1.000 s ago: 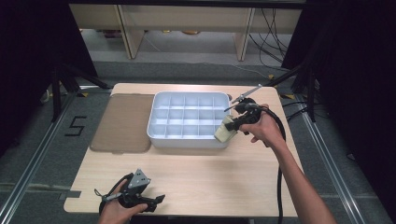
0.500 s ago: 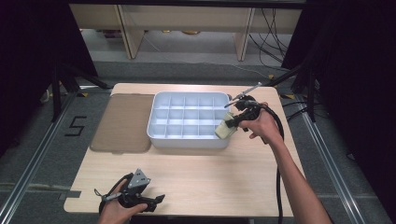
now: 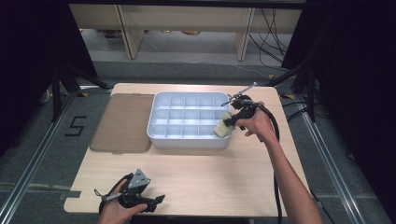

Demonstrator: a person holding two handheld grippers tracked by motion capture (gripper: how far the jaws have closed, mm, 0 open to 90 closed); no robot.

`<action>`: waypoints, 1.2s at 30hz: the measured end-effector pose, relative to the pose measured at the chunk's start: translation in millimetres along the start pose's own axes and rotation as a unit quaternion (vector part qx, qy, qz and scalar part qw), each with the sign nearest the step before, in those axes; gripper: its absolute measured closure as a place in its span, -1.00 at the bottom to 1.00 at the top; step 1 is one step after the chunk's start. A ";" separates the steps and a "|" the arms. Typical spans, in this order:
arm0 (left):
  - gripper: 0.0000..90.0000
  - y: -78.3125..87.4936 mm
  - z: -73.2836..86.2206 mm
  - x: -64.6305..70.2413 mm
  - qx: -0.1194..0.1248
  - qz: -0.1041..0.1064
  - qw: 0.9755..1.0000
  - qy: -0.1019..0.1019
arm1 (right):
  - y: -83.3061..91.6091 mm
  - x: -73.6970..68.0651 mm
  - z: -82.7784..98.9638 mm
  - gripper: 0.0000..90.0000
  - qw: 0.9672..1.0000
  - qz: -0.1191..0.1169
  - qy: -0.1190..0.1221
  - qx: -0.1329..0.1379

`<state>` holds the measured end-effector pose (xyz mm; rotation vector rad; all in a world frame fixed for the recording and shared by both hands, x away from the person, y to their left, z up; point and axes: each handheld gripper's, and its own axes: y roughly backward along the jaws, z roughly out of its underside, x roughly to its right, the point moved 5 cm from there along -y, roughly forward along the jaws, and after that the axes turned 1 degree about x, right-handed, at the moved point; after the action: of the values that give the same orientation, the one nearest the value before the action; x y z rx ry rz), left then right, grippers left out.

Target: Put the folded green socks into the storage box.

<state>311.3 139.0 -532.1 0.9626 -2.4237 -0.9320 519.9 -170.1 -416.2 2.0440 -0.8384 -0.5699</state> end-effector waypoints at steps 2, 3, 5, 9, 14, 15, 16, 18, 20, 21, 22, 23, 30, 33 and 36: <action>-0.55 -0.4 0.5 -0.7 -0.002 -0.003 1.000 -0.003 | -2.9 -0.5 -0.5 0.62 1.000 -0.002 -0.003 -0.002; -0.55 -0.4 0.5 -0.7 -0.002 -0.003 1.000 -0.003 | -4.0 0.7 -0.6 0.62 1.000 0.003 -0.001 -0.002; -0.55 -0.4 0.1 -0.3 0.000 -0.003 1.000 -0.001 | -7.2 1.6 -1.0 0.62 1.000 0.005 -0.003 -0.005; -0.55 -0.3 0.4 -0.2 0.000 -0.003 1.000 0.000 | -13.0 4.1 -1.8 0.62 1.000 0.008 -0.005 -0.013; -0.55 -0.4 0.6 -0.4 -0.002 -0.003 1.000 -0.002 | -20.3 6.4 -1.1 0.62 1.000 0.016 -0.014 -0.022; -0.55 -0.5 0.3 0.1 0.000 -0.001 1.000 0.000 | -21.2 8.8 -1.4 0.62 1.000 0.018 -0.004 -0.021; -0.55 0.3 0.5 0.3 -0.003 0.002 1.000 -0.003 | -22.4 8.7 -1.4 0.62 1.000 0.017 -0.003 -0.023; -0.55 -0.2 0.4 0.1 -0.001 0.000 1.000 -0.002 | -23.6 9.3 -1.3 0.62 0.999 0.022 0.002 -0.025; -0.55 -0.5 0.4 -0.2 -0.001 -0.002 1.000 -0.001 | -25.4 9.1 -1.1 0.62 0.999 0.026 0.002 -0.029; -0.55 -0.2 0.4 0.5 -0.001 0.002 1.000 -0.001 | -26.6 8.8 -0.4 0.62 0.999 0.027 0.001 -0.036; -0.55 -0.1 0.3 0.0 -0.002 0.003 1.000 -0.008 | -27.7 8.2 -0.6 0.62 0.999 0.025 0.006 -0.035; -0.55 -0.4 0.3 0.2 -0.001 0.002 1.000 -0.005 | -29.1 7.9 -0.4 0.62 0.999 0.025 0.004 -0.036; -0.55 -0.7 0.7 -0.2 -0.002 -0.003 1.000 -0.002 | -38.8 7.1 2.7 0.62 0.998 0.034 0.008 -0.048; -0.55 -1.3 1.0 0.2 -0.002 -0.001 1.000 0.001 | -42.0 6.6 3.4 0.62 0.998 0.038 0.014 -0.052; -0.55 -1.0 0.9 -0.1 -0.003 -0.002 1.000 -0.001 | -44.9 5.9 3.7 0.62 0.997 0.041 0.025 -0.057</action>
<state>311.3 139.0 -533.4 0.9665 -2.4199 -0.9408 537.4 -157.1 -456.1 1.9033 -0.8361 -0.5070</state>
